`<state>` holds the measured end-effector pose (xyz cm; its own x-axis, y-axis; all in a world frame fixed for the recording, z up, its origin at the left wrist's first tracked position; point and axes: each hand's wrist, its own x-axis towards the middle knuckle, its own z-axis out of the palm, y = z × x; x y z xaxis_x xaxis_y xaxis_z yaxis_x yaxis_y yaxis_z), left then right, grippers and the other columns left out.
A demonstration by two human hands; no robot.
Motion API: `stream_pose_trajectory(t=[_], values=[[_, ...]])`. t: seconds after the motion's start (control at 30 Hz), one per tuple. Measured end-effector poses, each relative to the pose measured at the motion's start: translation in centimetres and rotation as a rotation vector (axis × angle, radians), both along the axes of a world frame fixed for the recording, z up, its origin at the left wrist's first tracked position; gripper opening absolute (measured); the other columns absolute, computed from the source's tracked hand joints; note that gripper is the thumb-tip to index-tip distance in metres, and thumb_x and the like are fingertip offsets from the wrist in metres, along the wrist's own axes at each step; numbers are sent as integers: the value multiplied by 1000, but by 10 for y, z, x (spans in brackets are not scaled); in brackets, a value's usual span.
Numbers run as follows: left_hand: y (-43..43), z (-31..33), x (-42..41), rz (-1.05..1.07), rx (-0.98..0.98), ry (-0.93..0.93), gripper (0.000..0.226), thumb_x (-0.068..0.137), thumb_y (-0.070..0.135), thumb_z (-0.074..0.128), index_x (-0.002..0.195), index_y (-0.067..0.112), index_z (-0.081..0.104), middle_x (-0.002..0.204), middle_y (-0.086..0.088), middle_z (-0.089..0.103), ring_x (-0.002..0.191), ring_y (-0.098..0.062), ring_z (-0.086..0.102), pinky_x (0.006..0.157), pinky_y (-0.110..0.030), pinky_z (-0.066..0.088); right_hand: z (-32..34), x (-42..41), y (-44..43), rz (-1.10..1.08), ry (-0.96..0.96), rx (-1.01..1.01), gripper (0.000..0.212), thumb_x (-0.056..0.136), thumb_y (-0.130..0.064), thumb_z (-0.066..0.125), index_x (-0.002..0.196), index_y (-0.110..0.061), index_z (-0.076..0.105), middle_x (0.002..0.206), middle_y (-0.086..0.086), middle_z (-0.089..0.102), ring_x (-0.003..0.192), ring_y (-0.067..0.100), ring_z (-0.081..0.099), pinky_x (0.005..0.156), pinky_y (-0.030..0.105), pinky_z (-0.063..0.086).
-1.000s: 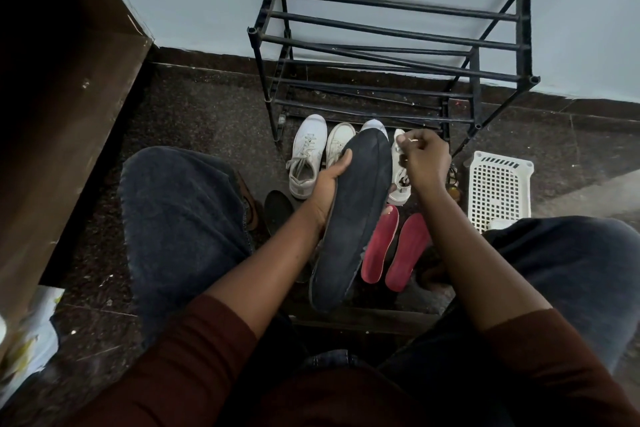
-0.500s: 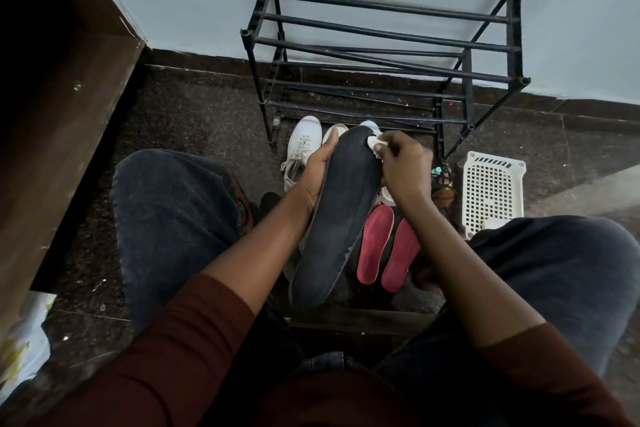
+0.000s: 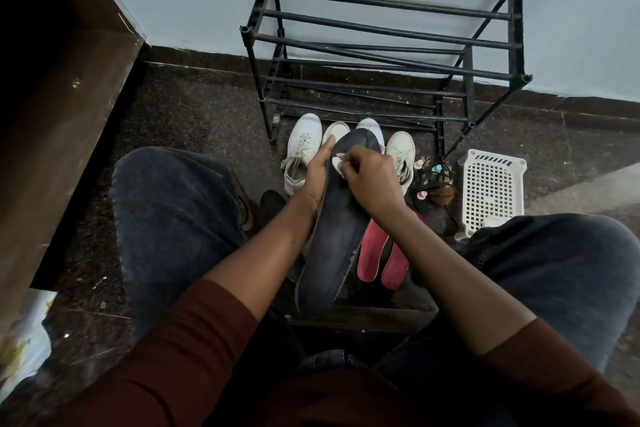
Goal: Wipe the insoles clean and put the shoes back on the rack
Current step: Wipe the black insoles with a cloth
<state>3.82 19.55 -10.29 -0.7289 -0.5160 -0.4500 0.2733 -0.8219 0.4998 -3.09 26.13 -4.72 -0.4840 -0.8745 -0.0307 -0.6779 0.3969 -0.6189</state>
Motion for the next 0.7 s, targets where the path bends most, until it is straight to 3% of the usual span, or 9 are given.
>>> stream_pose_trajectory(t=[0.1, 0.23, 0.33, 0.43, 0.53, 0.63, 0.7], values=[[8, 0, -1, -11, 37, 79, 51, 96, 35, 33, 93, 8, 76, 93, -9, 73, 92, -18, 69, 89, -28, 53, 1, -13, -13, -101, 47, 17, 16, 89, -17, 54, 91, -3, 61, 90, 20, 66, 87, 38, 58, 68, 37, 41], [7, -5, -2, 28, 25, 74, 49, 96, 32, 33, 96, 10, 76, 97, -7, 73, 95, -16, 68, 90, -27, 52, 0, -20, -23, -135, 61, 78, 16, 90, -16, 51, 96, -4, 61, 95, 20, 66, 92, 39, 57, 70, 38, 43], [0, -7, 1, 86, 35, -69, 53, 99, 28, 32, 82, 5, 76, 82, -10, 73, 80, -18, 71, 78, -26, 56, 0, -7, -18, -20, 39, 112, 19, 90, -16, 52, 103, -8, 63, 99, 18, 67, 94, 36, 59, 76, 35, 45], [-4, -11, 2, 143, -15, -176, 56, 101, 22, 33, 65, 8, 72, 62, -5, 69, 59, -12, 67, 59, -20, 55, -2, 3, -5, 105, -63, 160, 16, 88, -16, 56, 98, -11, 68, 92, 15, 69, 88, 30, 63, 79, 33, 49], [-1, -16, 0, 167, -69, -125, 70, 102, 12, 27, 48, 13, 72, 55, 3, 68, 54, -3, 66, 53, -15, 52, -1, -1, 0, 127, -75, 194, 14, 84, -15, 61, 92, -10, 71, 89, 12, 71, 86, 25, 64, 72, 26, 45], [9, -22, 0, 92, -20, 27, 57, 100, 24, 28, 79, 12, 79, 82, -3, 75, 81, -11, 71, 78, -23, 55, -3, -14, -7, -21, -55, 165, 15, 85, -15, 58, 89, -9, 71, 91, 15, 70, 88, 29, 63, 72, 28, 45], [14, -19, -1, 122, -8, 80, 46, 96, 27, 32, 96, 15, 77, 99, -2, 74, 98, -14, 68, 98, -31, 45, -4, -24, -13, -119, -14, 148, 18, 86, -15, 56, 92, -6, 70, 94, 18, 68, 92, 33, 61, 76, 32, 46]])
